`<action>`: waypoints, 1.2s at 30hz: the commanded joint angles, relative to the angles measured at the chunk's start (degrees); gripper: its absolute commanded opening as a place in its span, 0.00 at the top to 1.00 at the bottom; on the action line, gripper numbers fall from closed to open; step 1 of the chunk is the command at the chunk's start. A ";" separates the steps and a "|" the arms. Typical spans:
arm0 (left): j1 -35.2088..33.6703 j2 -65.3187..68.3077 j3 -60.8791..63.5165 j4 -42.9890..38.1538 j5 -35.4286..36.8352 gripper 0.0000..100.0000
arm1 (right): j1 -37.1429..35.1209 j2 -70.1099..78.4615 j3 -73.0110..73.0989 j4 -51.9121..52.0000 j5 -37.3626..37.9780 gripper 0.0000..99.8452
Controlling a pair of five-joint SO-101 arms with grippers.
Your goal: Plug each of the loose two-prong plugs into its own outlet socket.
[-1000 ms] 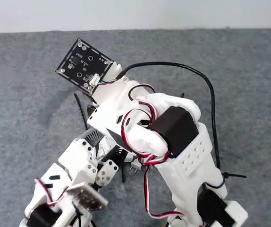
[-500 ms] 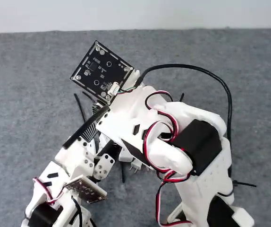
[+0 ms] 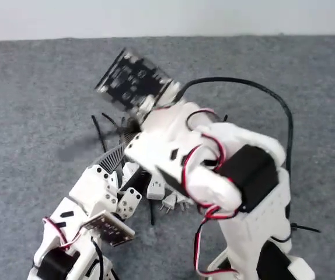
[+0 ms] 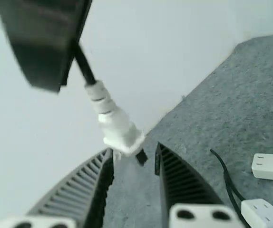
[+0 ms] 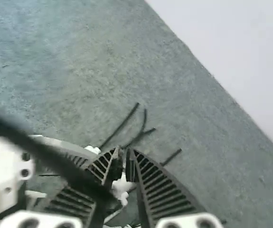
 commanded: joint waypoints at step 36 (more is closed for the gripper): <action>-37.98 -0.79 16.22 -14.33 17.93 0.74 | 6.99 39.52 16.35 -3.03 1.14 0.81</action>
